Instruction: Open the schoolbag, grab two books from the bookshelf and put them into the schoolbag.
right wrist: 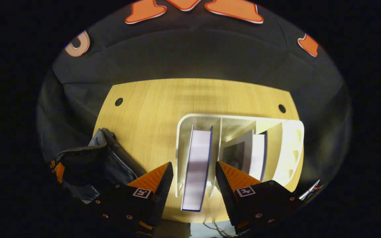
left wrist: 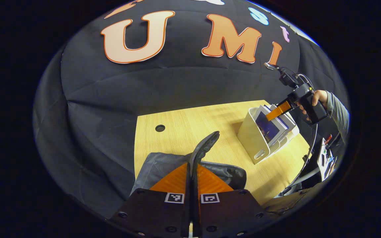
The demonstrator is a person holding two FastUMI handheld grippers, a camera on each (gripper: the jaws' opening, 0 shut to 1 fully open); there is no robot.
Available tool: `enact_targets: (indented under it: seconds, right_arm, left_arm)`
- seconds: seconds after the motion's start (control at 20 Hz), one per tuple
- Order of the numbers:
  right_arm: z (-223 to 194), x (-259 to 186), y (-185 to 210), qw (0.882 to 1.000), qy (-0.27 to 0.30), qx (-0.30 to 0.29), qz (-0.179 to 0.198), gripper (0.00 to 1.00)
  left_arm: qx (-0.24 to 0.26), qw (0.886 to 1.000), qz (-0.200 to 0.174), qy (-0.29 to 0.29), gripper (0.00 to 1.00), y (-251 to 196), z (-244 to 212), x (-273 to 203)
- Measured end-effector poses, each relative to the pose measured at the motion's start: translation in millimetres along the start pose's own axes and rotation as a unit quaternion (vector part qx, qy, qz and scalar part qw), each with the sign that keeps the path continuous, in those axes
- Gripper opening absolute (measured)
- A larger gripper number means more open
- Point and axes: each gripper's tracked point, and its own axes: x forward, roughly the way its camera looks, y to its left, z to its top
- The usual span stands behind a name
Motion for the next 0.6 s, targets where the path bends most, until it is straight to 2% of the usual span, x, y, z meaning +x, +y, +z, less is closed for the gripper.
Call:
enact_targets:
  seconds: [0.05, 0.15, 0.2, 0.25, 0.3, 0.35, 0.4, 0.45, 0.6]
  right_arm:
    - [-2, 5, 2, 1.000, 0.014, 0.019, 0.004, 0.69]
    - [-5, 11, -7, 0.999, 0.027, 0.026, -0.009, 0.62]
    - [-5, 9, -10, 0.999, 0.026, 0.027, -0.022, 0.41]
    - [-4, 3, -12, 0.999, 0.024, 0.026, -0.032, 0.41]
    - [-7, 9, -13, 0.999, 0.027, 0.031, -0.037, 0.36]
    - [-7, 5, -15, 0.998, 0.027, 0.039, -0.042, 0.41]
    - [-7, 1, -18, 0.998, 0.024, 0.043, -0.044, 0.24]
    - [-7, -4, -20, 0.998, 0.020, 0.044, -0.041, 0.30]
    - [-8, -28, -21, 0.998, 0.002, 0.059, -0.022, 0.28]
  left_arm:
    - [-0.001, 1.000, 0.002, 0.000, 0.04, 1, 0, 1]
    - [-0.005, 1.000, 0.004, 0.001, 0.04, 0, -1, -2]
    - [-0.005, 1.000, 0.004, 0.001, 0.04, 0, -2, -2]
    - [-0.006, 1.000, 0.004, 0.001, 0.04, 0, -2, -1]
    - [-0.004, 1.000, 0.003, 0.002, 0.04, 0, -3, -1]
    - [-0.004, 1.000, 0.003, 0.001, 0.04, 1, -2, -1]
    - [-0.003, 1.000, 0.003, 0.001, 0.04, 1, -2, -2]
    - [-0.004, 1.000, 0.003, 0.000, 0.04, 1, -2, -2]
    - [-0.005, 1.000, 0.000, -0.001, 0.04, 0, -3, 0]
